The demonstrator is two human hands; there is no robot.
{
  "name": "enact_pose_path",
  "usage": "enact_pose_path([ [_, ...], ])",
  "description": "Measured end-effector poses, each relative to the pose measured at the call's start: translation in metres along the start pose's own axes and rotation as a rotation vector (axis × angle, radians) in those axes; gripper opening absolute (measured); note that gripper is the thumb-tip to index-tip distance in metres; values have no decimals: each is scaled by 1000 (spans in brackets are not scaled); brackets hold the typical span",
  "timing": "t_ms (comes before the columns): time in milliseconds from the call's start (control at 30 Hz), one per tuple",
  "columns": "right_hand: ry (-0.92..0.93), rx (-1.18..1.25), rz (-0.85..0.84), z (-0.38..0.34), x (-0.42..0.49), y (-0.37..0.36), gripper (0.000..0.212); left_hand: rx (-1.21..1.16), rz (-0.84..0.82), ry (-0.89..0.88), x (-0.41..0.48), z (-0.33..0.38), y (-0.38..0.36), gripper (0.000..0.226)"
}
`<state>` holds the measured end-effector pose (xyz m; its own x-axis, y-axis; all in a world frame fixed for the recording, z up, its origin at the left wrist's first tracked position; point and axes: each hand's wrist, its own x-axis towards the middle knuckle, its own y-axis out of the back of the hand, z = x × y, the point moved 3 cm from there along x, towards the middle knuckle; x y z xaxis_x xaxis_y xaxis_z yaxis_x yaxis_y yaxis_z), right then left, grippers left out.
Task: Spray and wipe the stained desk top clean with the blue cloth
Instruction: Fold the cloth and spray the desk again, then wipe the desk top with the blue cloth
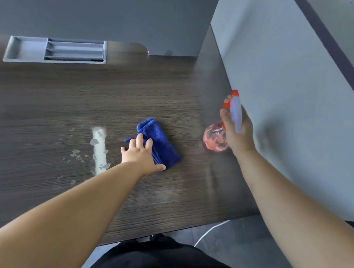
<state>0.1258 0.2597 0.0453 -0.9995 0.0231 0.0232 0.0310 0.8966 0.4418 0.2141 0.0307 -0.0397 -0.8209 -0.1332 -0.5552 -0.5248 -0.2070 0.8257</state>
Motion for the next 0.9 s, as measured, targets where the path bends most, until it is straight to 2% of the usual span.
enact_pose_path([
  [100,-53,22,112,13,17,5,55,-9,-4,3,0,0,0,102],
  [233,10,-139,69,24,11,7,79,-11,1,9,0,0,-2,103],
  [300,12,-202,113,41,1,7,78,-7,6,9,0,0,-2,104],
  [367,-73,-195,162,54,-11,6,76,-5,9,6,-1,0,-2,104],
  [500,-189,-161,142,59,-6,1,75,9,22,3,-3,1,-2,103],
  [567,-184,-96,122,57,3,-1,82,9,23,2,-3,0,-2,103],
  [633,-249,-115,176,60,0,-3,96,6,20,0,-4,0,-2,103],
  [667,-308,-159,254,63,-10,-4,95,5,19,-1,-5,-1,-3,104],
  [733,-337,-206,382,67,-39,-15,67,-4,26,-5,-5,-2,-4,103],
  [767,-311,-212,343,66,-53,-27,50,-8,28,-9,-5,-2,-5,103],
  [800,-290,-217,224,61,-63,-42,39,-10,27,-17,-5,-2,-4,102],
  [833,-269,-240,67,56,-70,-59,36,-19,20,-31,-6,-3,-5,100],
  [900,-213,-335,-171,45,-68,-91,43,-83,4,-71,-8,-8,-3,93],
])
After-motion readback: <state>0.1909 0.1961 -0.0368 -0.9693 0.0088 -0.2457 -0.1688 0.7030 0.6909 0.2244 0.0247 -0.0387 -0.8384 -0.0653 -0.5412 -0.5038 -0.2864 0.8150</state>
